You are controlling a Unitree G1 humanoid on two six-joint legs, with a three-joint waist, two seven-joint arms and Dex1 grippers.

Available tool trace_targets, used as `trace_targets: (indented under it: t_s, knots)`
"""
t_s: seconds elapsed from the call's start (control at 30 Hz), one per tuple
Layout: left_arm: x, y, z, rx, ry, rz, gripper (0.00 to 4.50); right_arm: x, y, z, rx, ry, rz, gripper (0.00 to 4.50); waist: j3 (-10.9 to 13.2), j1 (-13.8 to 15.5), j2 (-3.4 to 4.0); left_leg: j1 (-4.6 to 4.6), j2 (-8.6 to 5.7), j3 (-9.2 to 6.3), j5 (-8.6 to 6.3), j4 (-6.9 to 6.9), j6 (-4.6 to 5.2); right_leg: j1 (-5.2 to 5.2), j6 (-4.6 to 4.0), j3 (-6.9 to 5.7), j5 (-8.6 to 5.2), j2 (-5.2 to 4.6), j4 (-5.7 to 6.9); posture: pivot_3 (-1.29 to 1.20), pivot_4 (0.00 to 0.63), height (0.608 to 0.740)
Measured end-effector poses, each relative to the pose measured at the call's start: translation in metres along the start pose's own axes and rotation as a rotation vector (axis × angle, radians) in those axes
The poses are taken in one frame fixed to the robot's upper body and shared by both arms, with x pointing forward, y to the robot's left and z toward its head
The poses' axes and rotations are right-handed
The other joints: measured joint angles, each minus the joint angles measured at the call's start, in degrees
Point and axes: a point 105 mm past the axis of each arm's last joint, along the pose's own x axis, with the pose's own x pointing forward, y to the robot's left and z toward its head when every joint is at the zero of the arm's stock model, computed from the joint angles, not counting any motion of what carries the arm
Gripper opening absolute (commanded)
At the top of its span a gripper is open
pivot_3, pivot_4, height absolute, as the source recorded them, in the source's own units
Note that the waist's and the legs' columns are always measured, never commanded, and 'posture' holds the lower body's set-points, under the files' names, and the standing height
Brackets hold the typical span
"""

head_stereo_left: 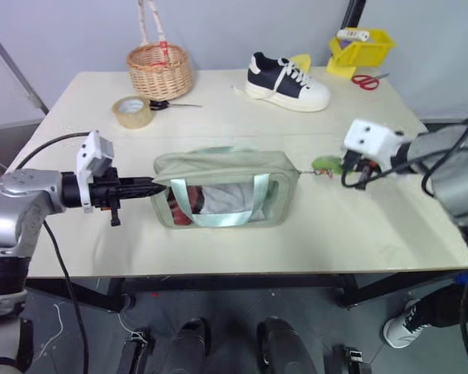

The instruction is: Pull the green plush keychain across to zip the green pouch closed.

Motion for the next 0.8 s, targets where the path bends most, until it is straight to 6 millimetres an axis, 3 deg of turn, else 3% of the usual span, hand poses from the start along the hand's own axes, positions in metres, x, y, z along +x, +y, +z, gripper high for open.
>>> trace_targets:
  t_s: [0.13,0.3,0.5,0.67,0.8]
  knots:
    - [0.001,-0.002,-0.001,-0.017,0.0,-0.004,0.0,0.005,0.022,-0.009,-0.022,0.025,0.011,0.04,0.0,0.08,0.0,0.0,0.01,-0.03,0.0,0.01,0.0,0.05,0.01,-0.01,0.0,-0.01,-0.02,0.0,0.15,0.695]
    - [0.0,-0.002,-0.002,-0.026,-0.003,0.004,0.0,0.011,0.024,-0.008,-0.019,0.036,-0.047,0.04,0.0,0.08,0.0,0.1,0.02,-0.06,0.0,0.01,0.0,0.17,-0.01,-0.03,-0.01,0.0,-0.04,0.0,0.15,0.695]
    - [-0.007,0.003,-0.002,-0.04,0.007,0.045,0.0,0.011,0.05,0.018,0.076,-0.07,0.074,0.04,0.0,-0.16,0.0,0.09,0.06,-0.08,-0.01,-0.05,0.01,0.15,-0.01,-0.05,-0.01,0.07,-0.08,0.0,0.15,0.695]
    - [-0.008,0.002,-0.002,-0.041,0.006,0.044,0.0,0.004,0.054,0.037,0.138,-0.169,0.123,0.04,0.0,0.01,0.0,0.08,0.06,-0.08,-0.01,-0.03,0.01,0.16,-0.01,-0.06,-0.01,0.05,-0.09,0.0,0.15,0.695]
    - [-0.008,0.003,0.0,-0.03,0.004,0.036,0.0,0.0,0.056,0.041,0.155,-0.206,0.179,1.47,0.0,0.0,-0.01,0.07,0.05,-0.08,-0.01,-0.03,0.01,0.16,-0.01,-0.07,-0.01,0.05,-0.13,0.0,0.15,0.695]
